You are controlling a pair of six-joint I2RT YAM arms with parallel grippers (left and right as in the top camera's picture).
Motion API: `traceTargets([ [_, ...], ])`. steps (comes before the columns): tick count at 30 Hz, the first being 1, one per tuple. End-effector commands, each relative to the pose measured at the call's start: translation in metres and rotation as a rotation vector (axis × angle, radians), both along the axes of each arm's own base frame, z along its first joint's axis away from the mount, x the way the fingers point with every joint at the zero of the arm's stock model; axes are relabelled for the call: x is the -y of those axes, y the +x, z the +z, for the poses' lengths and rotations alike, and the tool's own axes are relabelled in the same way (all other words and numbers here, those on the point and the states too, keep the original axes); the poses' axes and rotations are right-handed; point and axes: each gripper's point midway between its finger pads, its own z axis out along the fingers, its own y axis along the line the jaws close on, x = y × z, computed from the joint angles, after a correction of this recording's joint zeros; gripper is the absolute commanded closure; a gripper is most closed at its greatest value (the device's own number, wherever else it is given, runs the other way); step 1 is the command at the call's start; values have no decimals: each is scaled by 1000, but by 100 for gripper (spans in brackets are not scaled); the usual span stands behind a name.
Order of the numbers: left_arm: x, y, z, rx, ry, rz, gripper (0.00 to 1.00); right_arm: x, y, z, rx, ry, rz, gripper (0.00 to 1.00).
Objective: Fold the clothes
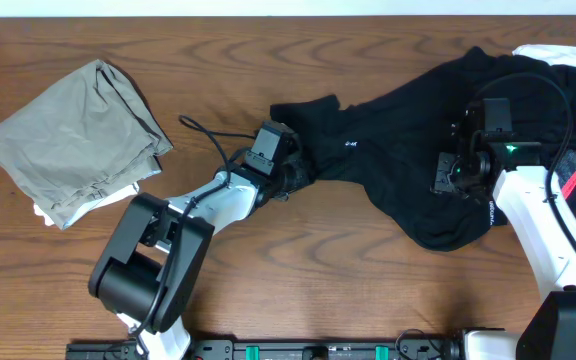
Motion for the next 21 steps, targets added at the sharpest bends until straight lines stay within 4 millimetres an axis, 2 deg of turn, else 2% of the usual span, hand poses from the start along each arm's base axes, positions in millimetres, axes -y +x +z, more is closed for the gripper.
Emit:
traceTargets([
  [1,-9,12,-3,30,31,51,91,2,2,5,14,-10,9,47],
  [5,-29,35,7,101,31,88,94,2,2,5,11,-9,9,47],
  [9,-75,64,15,170,94,152,94,0,1,4,8,5,13,46],
  [13,-132,95,27,216,90,292,94,-7,-1,4,2,42,24,47],
  [15,-154,107,34,248,79,341,94,-7,-2,4,-2,42,24,46],
  [17,-173,118,44,281,66,382,94,-7,-2,4,-3,42,24,46],
  [21,-197,137,66,349,63,406,94,-7,-3,3,-10,42,24,45],
])
